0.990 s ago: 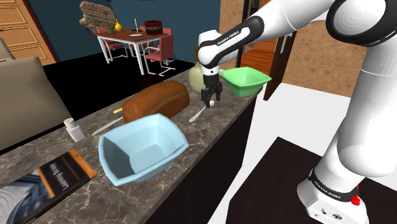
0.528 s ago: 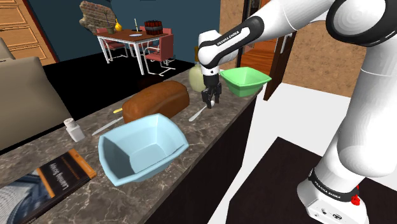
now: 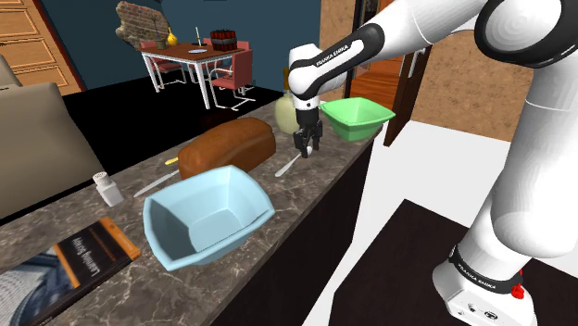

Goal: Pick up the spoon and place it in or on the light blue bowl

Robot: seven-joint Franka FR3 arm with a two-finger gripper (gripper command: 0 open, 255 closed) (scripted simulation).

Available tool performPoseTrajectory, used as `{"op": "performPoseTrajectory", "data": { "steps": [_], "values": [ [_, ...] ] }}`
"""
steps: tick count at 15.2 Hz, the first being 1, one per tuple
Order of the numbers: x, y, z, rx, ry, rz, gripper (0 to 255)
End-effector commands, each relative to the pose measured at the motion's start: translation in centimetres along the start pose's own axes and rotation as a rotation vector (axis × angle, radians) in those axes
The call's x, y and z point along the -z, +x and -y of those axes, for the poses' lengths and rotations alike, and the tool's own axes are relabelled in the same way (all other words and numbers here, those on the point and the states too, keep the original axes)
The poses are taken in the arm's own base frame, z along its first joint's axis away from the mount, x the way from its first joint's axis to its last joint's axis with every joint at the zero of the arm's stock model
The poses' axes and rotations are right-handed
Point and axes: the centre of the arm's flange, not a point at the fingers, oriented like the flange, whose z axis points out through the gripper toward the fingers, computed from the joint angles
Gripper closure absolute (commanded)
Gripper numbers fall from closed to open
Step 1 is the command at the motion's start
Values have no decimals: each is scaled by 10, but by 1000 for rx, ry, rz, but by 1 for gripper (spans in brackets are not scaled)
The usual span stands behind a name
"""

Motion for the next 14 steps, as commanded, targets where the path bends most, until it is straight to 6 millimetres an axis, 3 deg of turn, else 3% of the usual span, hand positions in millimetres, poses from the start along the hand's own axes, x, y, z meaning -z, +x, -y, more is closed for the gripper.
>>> {"op": "performPoseTrajectory", "data": {
  "steps": [1, 14],
  "values": [
    [5, -1, 0, 0, 0, 0, 255],
    [73, -11, 3, 0, 0, 0, 255]
  ]
}}
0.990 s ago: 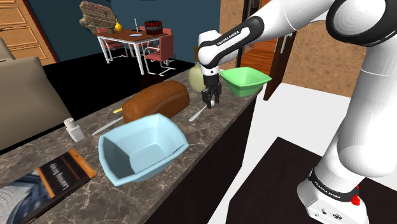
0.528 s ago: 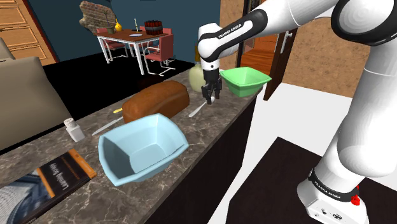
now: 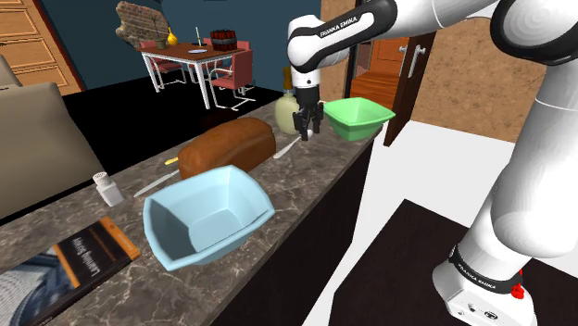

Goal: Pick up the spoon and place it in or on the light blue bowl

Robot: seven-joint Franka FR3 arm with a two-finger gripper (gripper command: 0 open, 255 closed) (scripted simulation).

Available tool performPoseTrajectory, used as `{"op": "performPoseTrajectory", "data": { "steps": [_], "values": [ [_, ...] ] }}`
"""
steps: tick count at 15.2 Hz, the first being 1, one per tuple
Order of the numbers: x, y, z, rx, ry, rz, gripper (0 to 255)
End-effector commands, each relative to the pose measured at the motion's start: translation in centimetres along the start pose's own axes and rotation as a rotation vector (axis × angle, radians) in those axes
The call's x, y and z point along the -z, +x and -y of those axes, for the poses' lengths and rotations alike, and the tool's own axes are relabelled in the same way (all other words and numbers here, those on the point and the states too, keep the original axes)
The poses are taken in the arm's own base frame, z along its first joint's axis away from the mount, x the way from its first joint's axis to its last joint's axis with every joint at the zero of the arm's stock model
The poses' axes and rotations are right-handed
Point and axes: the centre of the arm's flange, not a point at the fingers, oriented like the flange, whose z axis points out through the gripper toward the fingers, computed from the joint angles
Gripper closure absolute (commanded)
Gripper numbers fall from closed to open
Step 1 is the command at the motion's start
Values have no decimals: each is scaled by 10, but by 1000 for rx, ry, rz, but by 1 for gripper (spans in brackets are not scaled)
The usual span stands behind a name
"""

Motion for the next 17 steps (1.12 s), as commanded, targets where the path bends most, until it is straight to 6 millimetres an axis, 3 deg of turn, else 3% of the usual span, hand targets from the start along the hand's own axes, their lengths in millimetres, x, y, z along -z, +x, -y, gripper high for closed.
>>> {"op": "performPoseTrajectory", "data": {
  "steps": [1, 17],
  "values": [
    [10, -3, 0, 0, 0, 1, 255],
    [93, -16, 3, 0, 0, 1, 255]
  ]
}}
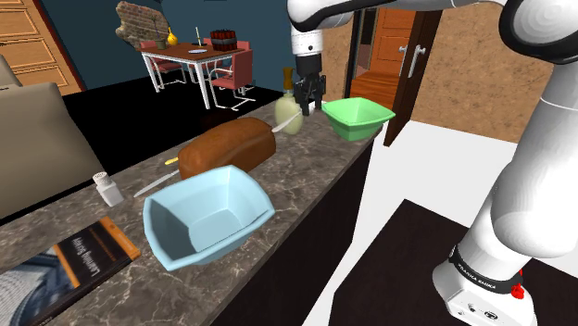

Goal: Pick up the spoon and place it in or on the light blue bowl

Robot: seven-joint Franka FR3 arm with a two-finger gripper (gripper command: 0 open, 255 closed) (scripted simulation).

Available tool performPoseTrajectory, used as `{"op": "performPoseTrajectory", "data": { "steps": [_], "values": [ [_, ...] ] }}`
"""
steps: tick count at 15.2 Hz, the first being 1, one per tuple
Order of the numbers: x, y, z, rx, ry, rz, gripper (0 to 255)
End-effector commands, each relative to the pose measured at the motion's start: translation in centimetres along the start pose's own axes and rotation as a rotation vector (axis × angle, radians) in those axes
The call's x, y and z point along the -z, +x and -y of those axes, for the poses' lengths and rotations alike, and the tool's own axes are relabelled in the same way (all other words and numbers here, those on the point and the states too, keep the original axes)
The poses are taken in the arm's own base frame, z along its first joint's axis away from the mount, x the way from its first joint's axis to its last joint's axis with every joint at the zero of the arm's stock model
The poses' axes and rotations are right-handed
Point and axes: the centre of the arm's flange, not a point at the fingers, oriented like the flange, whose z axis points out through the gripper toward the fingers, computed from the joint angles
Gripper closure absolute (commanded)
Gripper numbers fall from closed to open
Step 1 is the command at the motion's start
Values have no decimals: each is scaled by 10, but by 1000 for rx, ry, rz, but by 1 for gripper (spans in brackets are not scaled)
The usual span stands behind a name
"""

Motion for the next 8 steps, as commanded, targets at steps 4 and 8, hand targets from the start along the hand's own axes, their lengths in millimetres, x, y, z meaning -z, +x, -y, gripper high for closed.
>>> {"op": "performPoseTrajectory", "data": {
  "steps": [4, 8],
  "values": [
    [19, -4, 14, 0, 0, 0, 255],
    [18, -9, 67, 0, 0, 0, 255]
  ]
}}
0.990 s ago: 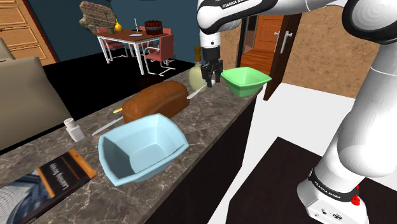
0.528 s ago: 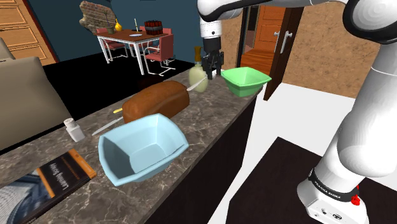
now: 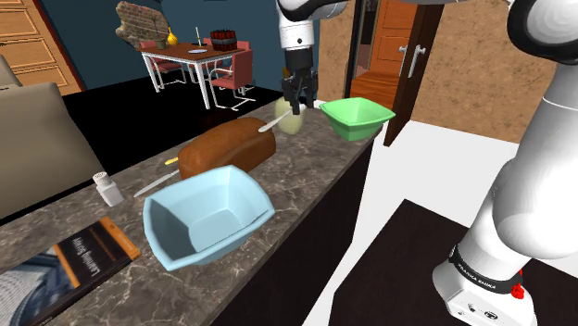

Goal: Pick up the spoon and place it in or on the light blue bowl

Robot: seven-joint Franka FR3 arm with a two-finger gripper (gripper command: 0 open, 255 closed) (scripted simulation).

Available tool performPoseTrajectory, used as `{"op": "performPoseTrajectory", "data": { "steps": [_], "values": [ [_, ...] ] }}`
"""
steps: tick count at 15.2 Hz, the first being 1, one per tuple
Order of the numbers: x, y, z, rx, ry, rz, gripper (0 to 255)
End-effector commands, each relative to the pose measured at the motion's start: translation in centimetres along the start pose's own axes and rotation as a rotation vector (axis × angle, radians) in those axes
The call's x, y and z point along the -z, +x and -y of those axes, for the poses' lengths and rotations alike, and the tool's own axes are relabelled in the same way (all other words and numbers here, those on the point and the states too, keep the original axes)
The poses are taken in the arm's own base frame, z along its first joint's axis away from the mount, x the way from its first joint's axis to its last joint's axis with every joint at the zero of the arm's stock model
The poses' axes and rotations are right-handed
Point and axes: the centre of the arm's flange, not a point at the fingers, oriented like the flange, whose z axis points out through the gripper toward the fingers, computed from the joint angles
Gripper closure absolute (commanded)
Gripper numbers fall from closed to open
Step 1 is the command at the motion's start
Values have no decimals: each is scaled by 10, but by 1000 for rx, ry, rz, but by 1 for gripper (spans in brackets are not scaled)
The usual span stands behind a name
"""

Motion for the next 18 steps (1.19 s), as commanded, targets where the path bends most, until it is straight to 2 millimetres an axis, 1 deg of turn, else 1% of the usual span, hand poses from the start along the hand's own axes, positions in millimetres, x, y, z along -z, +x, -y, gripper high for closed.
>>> {"op": "performPoseTrajectory", "data": {
  "steps": [1, 18],
  "values": [
    [-2, -5, 27, -1, 0, 0, 255],
    [-8, -28, 250, -1, 0, 0, 255]
  ]
}}
